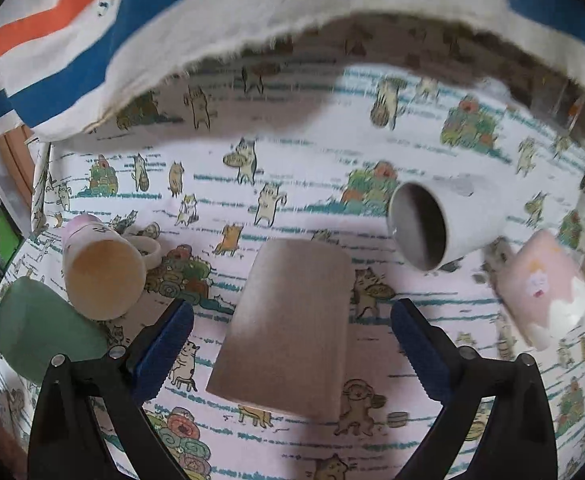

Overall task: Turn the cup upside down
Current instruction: 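Move the right tool to the beige square cup and close on it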

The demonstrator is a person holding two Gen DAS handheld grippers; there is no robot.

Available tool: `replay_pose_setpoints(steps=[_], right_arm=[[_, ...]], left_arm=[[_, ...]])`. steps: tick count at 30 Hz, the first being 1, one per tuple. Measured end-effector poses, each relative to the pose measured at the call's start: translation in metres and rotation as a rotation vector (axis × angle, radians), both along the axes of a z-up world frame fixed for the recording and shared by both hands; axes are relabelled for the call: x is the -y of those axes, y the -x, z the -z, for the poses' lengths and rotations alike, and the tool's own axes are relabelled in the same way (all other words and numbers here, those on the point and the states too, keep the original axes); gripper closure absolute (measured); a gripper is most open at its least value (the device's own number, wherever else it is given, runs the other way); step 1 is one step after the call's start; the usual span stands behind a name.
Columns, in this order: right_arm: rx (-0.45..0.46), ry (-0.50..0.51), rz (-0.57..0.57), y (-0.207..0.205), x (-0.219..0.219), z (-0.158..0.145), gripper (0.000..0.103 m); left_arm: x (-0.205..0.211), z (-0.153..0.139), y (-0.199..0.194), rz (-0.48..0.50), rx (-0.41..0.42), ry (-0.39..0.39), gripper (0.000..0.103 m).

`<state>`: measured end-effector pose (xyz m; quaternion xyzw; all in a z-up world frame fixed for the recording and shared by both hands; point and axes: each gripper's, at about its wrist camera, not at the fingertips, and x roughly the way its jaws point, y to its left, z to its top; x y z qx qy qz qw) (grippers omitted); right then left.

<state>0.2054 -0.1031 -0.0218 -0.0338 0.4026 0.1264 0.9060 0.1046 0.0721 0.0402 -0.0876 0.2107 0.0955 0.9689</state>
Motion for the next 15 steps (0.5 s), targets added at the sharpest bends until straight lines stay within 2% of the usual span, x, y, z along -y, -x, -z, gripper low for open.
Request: replay_pose_setpoints(steps=[6, 9, 13, 15], right_arm=[[-0.046, 0.021, 0.011, -0.008, -0.005, 0.009, 0.003], [-0.117, -0.027, 0.010, -0.012, 0.000, 0.017, 0.004], [-0.119, -0.006, 0.020, -0.010, -0.001, 0.022, 0.010], [-0.125, 0.008, 0.018, -0.010, -0.003, 0.025, 0.020]], left_arm=[[0.002, 0.002, -0.001, 0.013, -0.009, 0.005, 0.000], [0.001, 0.001, -0.001, 0.016, -0.009, 0.012, 0.000], [0.000, 0.004, -0.005, 0.003, -0.028, 0.009, 0.000], [-0.001, 0.006, -0.007, 0.004, -0.041, 0.013, 0.000]])
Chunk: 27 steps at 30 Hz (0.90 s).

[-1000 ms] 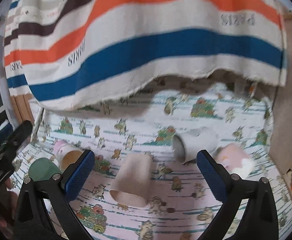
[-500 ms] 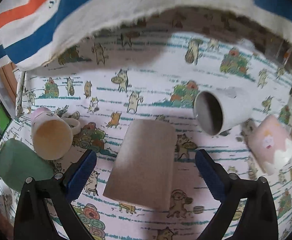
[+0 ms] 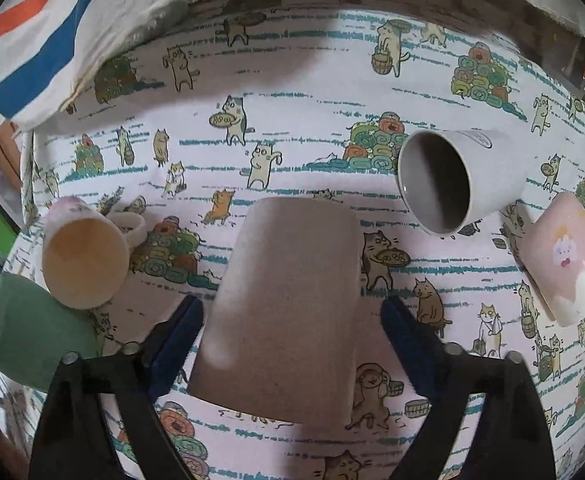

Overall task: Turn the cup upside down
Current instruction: 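Move the right tool to the beige square cup and close on it, then lift the beige cup with the right tool toward the left tool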

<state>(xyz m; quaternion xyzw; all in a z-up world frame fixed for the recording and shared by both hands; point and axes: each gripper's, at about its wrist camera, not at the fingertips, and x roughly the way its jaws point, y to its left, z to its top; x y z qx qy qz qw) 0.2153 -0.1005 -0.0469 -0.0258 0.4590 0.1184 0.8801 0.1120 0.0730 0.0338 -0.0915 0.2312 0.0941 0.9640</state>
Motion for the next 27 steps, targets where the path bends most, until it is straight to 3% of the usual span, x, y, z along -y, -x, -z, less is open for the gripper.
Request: replay_pose_setpoints(steps=[1, 4, 15, 19, 22, 27], right_arm=[[-0.013, -0.006, -0.003, 0.000, 0.000, 0.002, 0.027], [-0.013, -0.006, 0.004, 0.003, 0.001, 0.001, 0.031], [0.035, 0.021, -0.092, 0.040, 0.021, -0.003, 0.032], [0.025, -0.027, -0.135, 0.057, 0.035, -0.006, 0.032], [0.037, -0.046, -0.159, 0.071, 0.045, -0.009, 0.032], [0.037, -0.101, -0.245, 0.102, 0.057, -0.014, 0.032]], left_arm=[[0.000, 0.001, -0.001, -0.001, -0.007, -0.001, 0.000], [0.002, 0.004, -0.004, 0.005, -0.025, -0.008, 0.000], [0.016, 0.012, -0.013, 0.032, -0.080, -0.075, 0.000], [0.015, 0.008, -0.009, 0.033, -0.053, -0.067, 0.000], [0.023, -0.001, 0.002, 0.023, 0.003, -0.121, 0.000], [0.044, -0.015, 0.023, 0.092, 0.052, -0.162, 0.000]])
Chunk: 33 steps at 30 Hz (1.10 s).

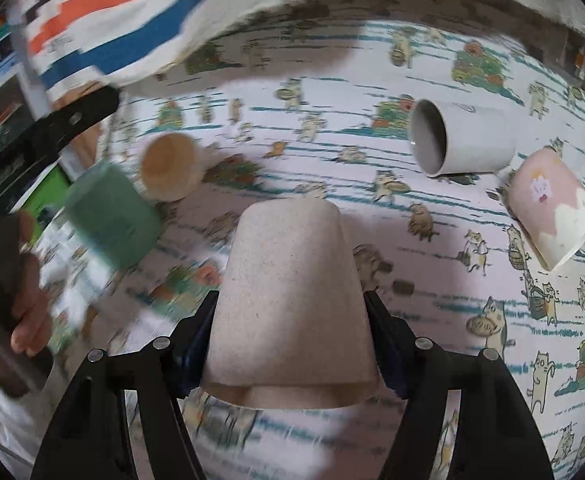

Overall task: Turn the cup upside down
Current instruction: 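Lift the beige cup with the right tool toward the left tool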

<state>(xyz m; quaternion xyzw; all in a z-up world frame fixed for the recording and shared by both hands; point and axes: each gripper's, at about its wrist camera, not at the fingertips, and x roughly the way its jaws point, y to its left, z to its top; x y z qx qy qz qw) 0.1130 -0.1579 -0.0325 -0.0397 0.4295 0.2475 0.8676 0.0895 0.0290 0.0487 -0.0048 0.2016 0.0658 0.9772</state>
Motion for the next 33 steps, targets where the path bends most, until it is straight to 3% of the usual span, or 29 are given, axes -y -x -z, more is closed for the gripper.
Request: replay_pose_setpoints(steps=[3, 5, 12, 17, 24, 33], right_arm=[[0.033, 0.022, -0.100, 0.022, -0.003, -0.003, 0.032], [0.008, 0.009, -0.209, 0.033, -0.005, -0.001, 0.032], [-0.008, 0.026, -0.330, 0.054, -0.006, 0.002, 0.032], [0.026, 0.053, -0.303, 0.071, 0.009, 0.002, 0.018], [0.075, 0.127, -0.217, 0.089, 0.025, 0.003, 0.018], [0.113, 0.129, -0.085, 0.078, 0.047, 0.003, 0.018]], left_arm=[[0.009, -0.001, 0.012, -0.005, -0.020, -0.016, 0.000], [0.015, 0.003, 0.020, 0.008, -0.031, -0.036, 0.000], [0.040, 0.018, 0.017, 0.070, -0.107, -0.075, 0.000], [0.057, 0.028, 0.003, 0.107, -0.176, -0.080, 0.000], [0.079, 0.037, -0.003, 0.156, -0.221, -0.126, 0.003], [0.077, 0.057, -0.014, 0.212, -0.327, -0.102, 0.035]])
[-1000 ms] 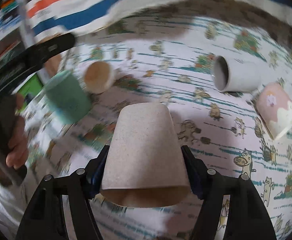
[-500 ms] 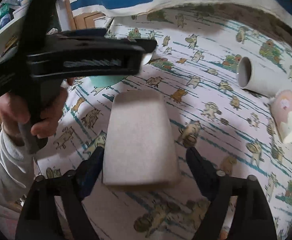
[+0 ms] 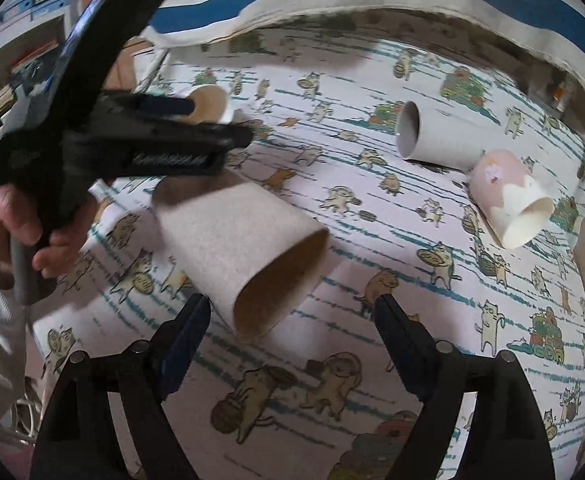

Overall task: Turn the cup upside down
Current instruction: 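Lift the beige cup with the right tool toward the left tool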

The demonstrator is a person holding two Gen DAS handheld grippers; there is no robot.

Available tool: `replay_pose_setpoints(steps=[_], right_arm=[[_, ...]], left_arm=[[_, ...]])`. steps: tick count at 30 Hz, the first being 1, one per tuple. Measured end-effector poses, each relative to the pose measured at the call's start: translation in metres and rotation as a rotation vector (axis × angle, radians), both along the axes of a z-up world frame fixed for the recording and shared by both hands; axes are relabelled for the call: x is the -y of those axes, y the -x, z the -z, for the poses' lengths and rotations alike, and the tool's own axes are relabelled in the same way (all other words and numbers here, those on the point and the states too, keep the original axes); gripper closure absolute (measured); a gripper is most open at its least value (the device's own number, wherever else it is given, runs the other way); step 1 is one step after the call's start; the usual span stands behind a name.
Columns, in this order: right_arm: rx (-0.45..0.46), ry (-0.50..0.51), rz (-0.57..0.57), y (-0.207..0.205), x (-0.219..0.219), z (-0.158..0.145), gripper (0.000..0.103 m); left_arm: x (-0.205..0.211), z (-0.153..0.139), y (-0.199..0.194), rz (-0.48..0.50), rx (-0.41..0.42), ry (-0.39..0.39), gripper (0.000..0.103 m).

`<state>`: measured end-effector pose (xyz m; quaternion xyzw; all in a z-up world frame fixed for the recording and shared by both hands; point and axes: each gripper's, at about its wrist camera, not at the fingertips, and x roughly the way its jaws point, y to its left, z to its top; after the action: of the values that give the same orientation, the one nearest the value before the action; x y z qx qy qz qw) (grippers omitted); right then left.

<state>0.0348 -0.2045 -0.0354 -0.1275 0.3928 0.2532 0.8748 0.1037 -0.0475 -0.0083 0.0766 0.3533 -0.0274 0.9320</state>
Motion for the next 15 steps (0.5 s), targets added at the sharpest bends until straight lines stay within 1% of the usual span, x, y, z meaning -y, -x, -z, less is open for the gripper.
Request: replay_pose_setpoints(steps=[2, 4, 7, 8, 9, 11, 13, 15], right_arm=[[0.015, 0.013, 0.036, -0.006, 0.000, 0.002, 0.018], [0.026, 0.021, 0.067, -0.011, 0.002, 0.003, 0.018], [0.025, 0.015, 0.101, -0.019, 0.006, 0.003, 0.018], [0.023, 0.011, 0.114, -0.023, 0.007, 0.002, 0.018], [0.024, 0.009, 0.124, -0.026, 0.008, 0.002, 0.018], [0.027, 0.006, 0.145, -0.031, 0.008, 0.001, 0.018], [0.026, -0.007, 0.152, -0.036, 0.006, 0.000, 0.018], [0.024, -0.026, 0.159, -0.040, 0.004, -0.002, 0.018]], left_arm=[[-0.003, 0.004, 0.003, 0.012, -0.022, 0.020, 0.048], [-0.008, 0.005, 0.010, 0.016, -0.011, 0.050, 0.049], [-0.011, 0.005, 0.018, 0.028, -0.015, 0.052, 0.058], [-0.012, 0.005, 0.020, 0.036, -0.020, 0.058, 0.059], [-0.013, 0.005, 0.022, 0.042, -0.028, 0.063, 0.060], [-0.015, 0.006, 0.028, 0.047, -0.060, 0.083, 0.067], [-0.016, 0.009, 0.036, 0.074, -0.089, 0.125, 0.072], [-0.014, 0.012, 0.042, 0.092, -0.110, 0.142, 0.075]])
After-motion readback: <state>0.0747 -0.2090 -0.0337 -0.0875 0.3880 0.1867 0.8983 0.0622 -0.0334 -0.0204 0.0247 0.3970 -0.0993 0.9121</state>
